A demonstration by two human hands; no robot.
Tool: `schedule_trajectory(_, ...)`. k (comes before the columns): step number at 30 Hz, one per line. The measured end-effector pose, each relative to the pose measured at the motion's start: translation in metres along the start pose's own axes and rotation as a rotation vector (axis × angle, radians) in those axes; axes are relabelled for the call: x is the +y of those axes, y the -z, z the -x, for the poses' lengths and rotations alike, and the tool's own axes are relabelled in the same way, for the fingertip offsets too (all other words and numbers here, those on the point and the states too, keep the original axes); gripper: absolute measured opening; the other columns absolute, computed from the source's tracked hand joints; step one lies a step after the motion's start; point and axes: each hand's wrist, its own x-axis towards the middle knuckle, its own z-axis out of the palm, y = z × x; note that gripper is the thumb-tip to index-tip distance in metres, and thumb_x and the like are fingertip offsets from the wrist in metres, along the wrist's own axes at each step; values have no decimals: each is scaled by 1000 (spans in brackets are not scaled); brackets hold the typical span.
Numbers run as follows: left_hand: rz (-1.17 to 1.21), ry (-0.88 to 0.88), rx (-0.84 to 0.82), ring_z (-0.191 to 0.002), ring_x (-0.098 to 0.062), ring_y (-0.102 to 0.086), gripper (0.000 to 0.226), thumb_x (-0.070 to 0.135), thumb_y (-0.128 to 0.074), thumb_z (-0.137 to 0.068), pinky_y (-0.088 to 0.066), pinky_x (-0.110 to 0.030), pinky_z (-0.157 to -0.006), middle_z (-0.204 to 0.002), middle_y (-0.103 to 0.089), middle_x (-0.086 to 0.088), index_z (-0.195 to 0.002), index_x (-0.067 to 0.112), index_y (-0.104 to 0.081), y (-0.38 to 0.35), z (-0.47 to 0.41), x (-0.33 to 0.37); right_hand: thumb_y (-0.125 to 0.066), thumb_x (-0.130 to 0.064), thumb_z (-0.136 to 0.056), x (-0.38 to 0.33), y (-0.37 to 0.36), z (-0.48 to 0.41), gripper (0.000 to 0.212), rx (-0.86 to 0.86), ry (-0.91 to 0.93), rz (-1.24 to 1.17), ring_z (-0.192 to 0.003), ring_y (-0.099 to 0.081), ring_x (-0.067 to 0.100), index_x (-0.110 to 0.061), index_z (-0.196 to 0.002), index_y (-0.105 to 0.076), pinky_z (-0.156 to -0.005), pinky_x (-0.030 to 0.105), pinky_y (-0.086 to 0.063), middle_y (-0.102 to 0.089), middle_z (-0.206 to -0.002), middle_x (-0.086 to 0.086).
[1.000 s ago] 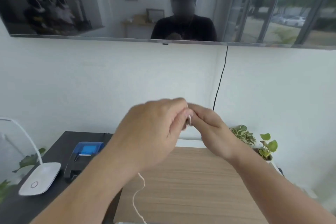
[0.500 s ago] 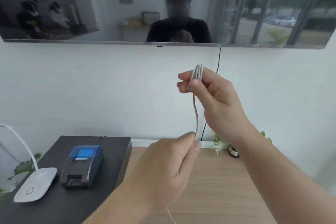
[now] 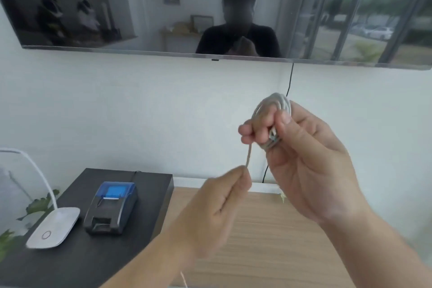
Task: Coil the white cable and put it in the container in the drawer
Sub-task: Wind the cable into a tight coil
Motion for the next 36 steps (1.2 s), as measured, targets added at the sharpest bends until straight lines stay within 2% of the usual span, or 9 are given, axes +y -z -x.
schedule_trajectory(3, -203, -26, -55, -46, -11, -31, 42, 48, -31, -110, -28, -29, -46, -55, -35, 4, -79, 21, -36, -1, 12, 15, -46, -13, -104, 6, 21, -14, 19, 128, 46, 381, -102, -70, 28, -7, -105, -64, -95, 30, -51, -69, -92, 9)
schedule_trajectory(7, -461, -127, 17, -47, -16, -37, 37, 42, -37, -105, -29, -27, -46, -53, -39, 4, -71, 28, -31, 36, -4, 56, -35, -14, -109, 25, 31, 3, 29, -112, -116, 802, -89, -57, 33, 2, -98, -57, -85, 38, -49, -59, -92, 14)
schedule_trajectory(10, -389, -150, 73, -45, -14, -36, 31, 32, -49, -97, -32, -28, -43, -52, -46, 6, -70, 22, -40, 59, -17, 64, -30, -21, -111, 27, 23, 27, 37, -211, -225, 709, -85, -53, 24, -12, -88, -57, -81, 37, -43, -57, -85, 2)
schedule_trajectory(13, -227, -186, 75, -49, -13, -31, 31, 29, -49, -99, -30, -26, -46, -55, -37, 6, -71, 17, -41, 68, -28, 52, -41, -28, -107, 15, 10, 40, 36, -202, -239, 462, -92, -61, 35, -9, -96, -69, -86, 38, -47, -67, -93, 14)
schedule_trajectory(18, -124, -77, -37, -56, -37, -42, 36, 43, -31, -111, -41, -53, -55, -62, -45, -15, -85, 28, -52, 32, -13, 24, -54, -23, -106, -13, -11, 22, 23, -112, 72, 180, -102, -69, 27, -9, -107, -72, -92, 34, -53, -74, -97, 4)
schedule_trajectory(23, -415, -55, -147, -51, -20, -44, 32, 50, -25, -107, -40, -42, -52, -57, -41, 2, -84, 30, -35, 5, 12, 44, -59, -14, -105, -3, 20, 6, 20, 166, 197, 662, -111, -73, 20, -15, -116, -74, -92, 32, -57, -79, -114, 1)
schedule_trajectory(28, -656, -146, -22, -51, -17, -47, 30, 44, -33, -100, -34, -28, -44, -54, -44, 3, -72, 32, -33, 45, -6, 89, -43, -23, -110, 24, 32, 27, 26, -10, -4, 878, -75, -63, 21, -27, -99, -66, -66, 41, -51, -67, -83, -1)
schedule_trajectory(31, -707, -259, 67, -52, -18, -44, 36, 40, -43, -100, -30, -26, -44, -52, -41, 3, -68, 26, -37, 64, -26, 88, -37, -23, -110, 26, 20, 45, 33, -134, -115, 723, -74, -58, 18, -30, -94, -65, -71, 26, -46, -63, -82, -10)
schedule_trajectory(36, -376, -295, 82, -54, -16, -46, 46, 44, -32, -107, -40, -32, -50, -58, -43, 5, -72, 18, -45, 50, -36, 41, -55, -35, -105, 5, -2, 53, 41, -160, -125, 206, -89, -75, 24, 0, -108, -75, -81, 29, -56, -78, -102, 22)
